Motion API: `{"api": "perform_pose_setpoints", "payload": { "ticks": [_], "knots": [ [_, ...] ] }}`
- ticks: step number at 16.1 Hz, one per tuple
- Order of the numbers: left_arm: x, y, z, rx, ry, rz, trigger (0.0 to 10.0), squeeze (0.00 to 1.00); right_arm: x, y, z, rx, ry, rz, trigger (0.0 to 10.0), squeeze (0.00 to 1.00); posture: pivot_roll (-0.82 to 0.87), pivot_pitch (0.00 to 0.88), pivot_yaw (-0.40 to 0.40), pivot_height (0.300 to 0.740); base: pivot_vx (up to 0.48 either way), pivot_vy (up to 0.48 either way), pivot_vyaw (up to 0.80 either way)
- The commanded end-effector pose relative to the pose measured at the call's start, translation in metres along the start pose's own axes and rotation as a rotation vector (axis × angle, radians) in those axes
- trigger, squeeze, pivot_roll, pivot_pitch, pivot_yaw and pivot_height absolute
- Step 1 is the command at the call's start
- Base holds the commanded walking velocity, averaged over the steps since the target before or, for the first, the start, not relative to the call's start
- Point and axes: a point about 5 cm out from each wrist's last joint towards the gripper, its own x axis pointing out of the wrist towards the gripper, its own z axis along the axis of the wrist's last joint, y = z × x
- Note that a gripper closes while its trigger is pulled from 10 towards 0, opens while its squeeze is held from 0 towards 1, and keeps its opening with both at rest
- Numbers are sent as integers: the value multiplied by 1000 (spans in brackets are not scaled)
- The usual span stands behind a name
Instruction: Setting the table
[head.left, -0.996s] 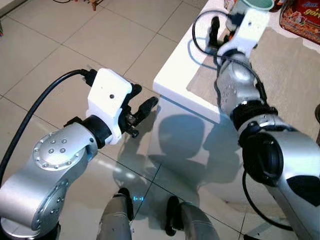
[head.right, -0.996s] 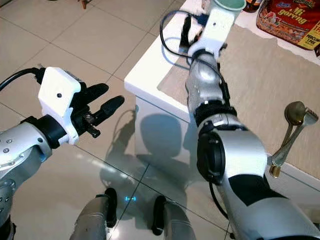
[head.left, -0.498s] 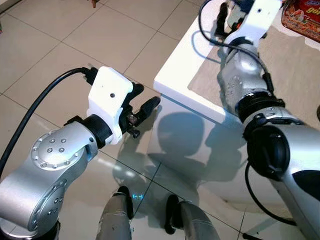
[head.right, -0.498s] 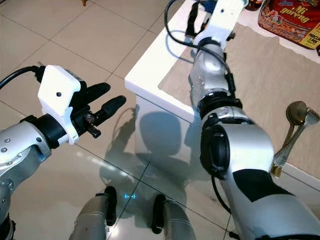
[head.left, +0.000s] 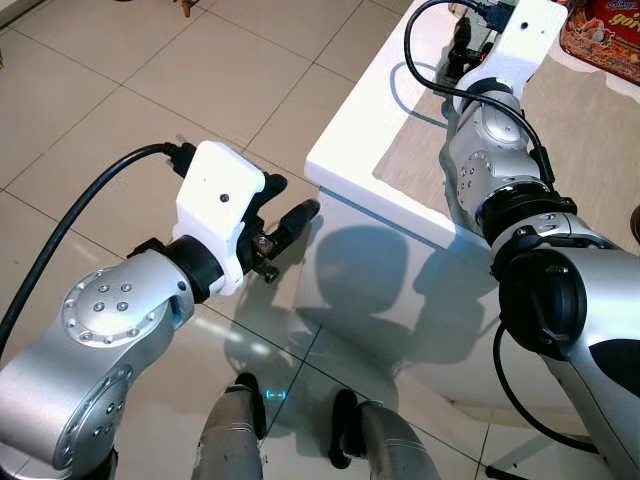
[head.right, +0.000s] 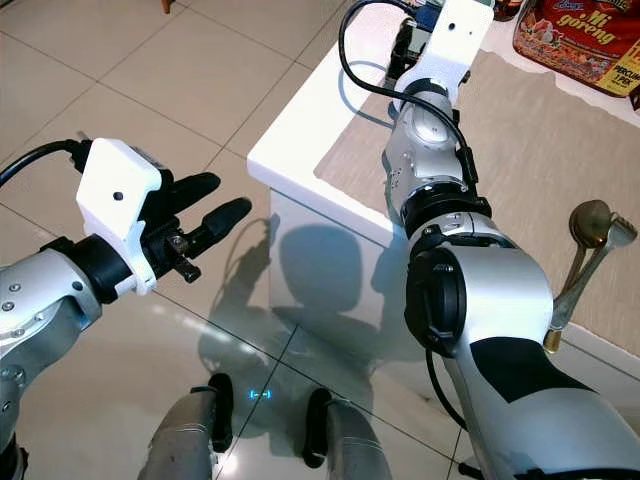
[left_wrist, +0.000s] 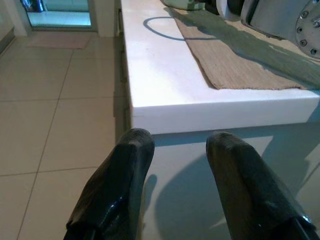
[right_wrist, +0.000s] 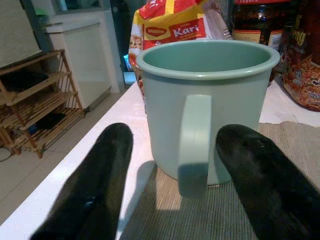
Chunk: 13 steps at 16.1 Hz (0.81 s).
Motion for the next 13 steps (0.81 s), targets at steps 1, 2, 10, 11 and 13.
{"api": "perform_pose_setpoints", "payload": {
  "ticks": [1, 2, 10, 11, 13],
  "knots": [
    [-3, -7, 3, 13, -12, -35, 10000, 0, 2, -7, 1, -14, 13, -19, 0, 0, 367, 316, -140, 740, 0, 0, 0],
    [-3, -7, 3, 13, -12, -36, 10000, 0, 2, -9, 1, -9, 14, -22, 0, 0, 368, 314, -141, 740, 0, 0, 0],
    [-4, -11, 5, 0, -22, -68, 10000, 0, 3, -11, 1, 13, 25, -39, 0, 0, 372, 312, -144, 740, 0, 0, 0],
    [-4, -10, 5, -1, -21, -68, 10000, 0, 3, -11, 1, 16, 26, -39, 0, 0, 372, 312, -144, 740, 0, 0, 0],
    [-4, -10, 5, -3, -20, -67, 10000, 0, 3, -10, 1, 26, 28, -43, 0, 0, 373, 314, -146, 740, 0, 0, 0]
  ]
}}
